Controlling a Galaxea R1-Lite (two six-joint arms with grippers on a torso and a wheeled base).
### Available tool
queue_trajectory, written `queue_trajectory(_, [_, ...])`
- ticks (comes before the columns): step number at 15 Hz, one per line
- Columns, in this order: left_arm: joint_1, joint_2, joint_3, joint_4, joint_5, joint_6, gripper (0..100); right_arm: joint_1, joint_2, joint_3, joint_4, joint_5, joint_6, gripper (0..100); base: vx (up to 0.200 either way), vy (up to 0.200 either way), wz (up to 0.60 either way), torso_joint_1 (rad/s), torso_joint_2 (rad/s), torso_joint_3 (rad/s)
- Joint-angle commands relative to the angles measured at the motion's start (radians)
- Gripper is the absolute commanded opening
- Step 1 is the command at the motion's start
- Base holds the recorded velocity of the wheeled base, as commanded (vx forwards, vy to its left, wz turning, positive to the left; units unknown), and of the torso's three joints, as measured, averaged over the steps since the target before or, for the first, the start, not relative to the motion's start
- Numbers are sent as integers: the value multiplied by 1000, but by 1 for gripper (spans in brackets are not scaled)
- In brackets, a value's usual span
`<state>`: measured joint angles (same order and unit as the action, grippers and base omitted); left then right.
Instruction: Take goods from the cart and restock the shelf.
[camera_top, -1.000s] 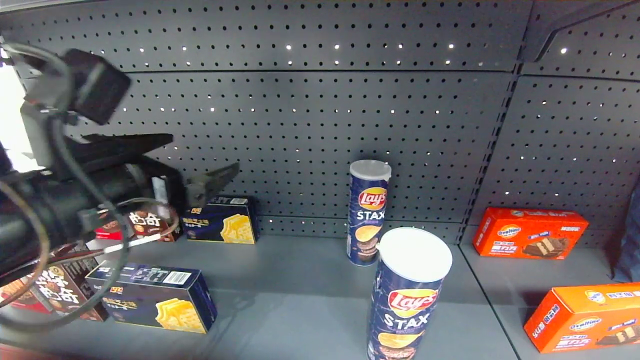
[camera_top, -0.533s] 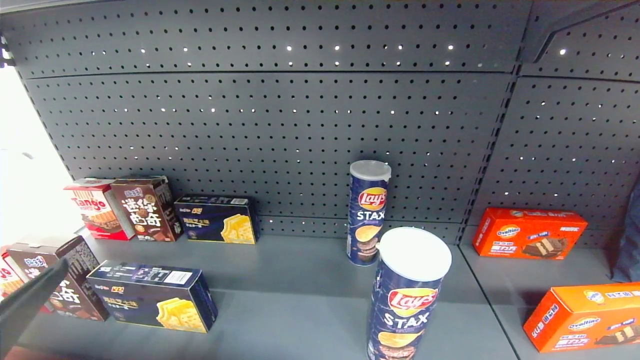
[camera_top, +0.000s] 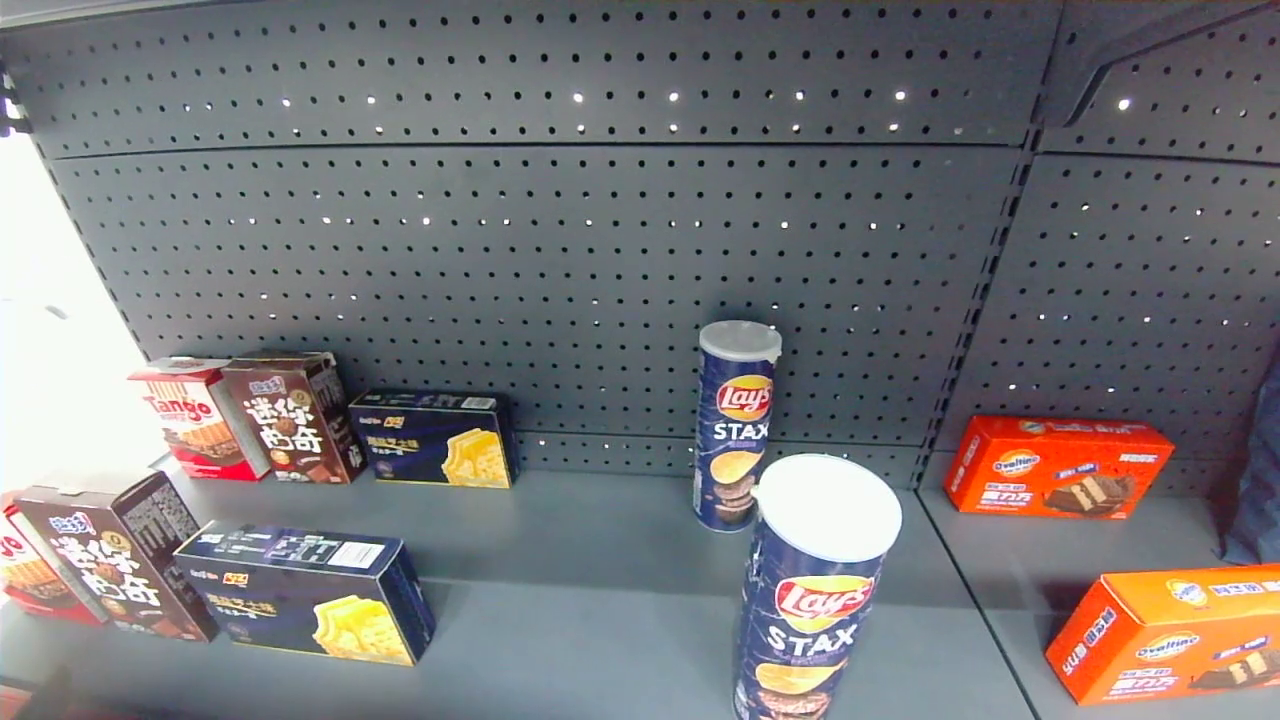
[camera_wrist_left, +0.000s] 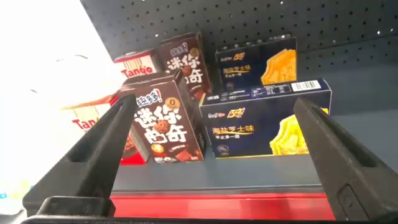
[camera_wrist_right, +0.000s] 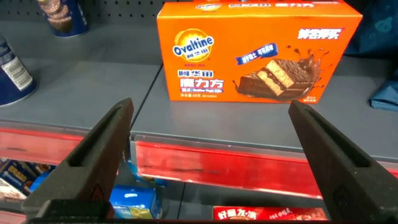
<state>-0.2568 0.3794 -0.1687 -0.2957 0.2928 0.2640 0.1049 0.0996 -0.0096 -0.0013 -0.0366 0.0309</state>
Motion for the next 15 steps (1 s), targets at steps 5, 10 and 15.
queue_trajectory(5, [-18, -5, 58, 0, -1, -9, 100, 171, 560, -629, 93, 122, -68, 100, 0, 0, 0, 0, 0, 0])
queue_trajectory(10, [-19, -2, 58, -2, -3, -22, 100, 473, 921, -713, 83, 132, -117, 100, 0, 0, 0, 0, 0, 0])
queue_trajectory(15, [-18, -2, 57, -2, -3, -22, 100, 565, 1085, -668, 9, 130, -115, 100, 0, 0, 0, 0, 0, 0])
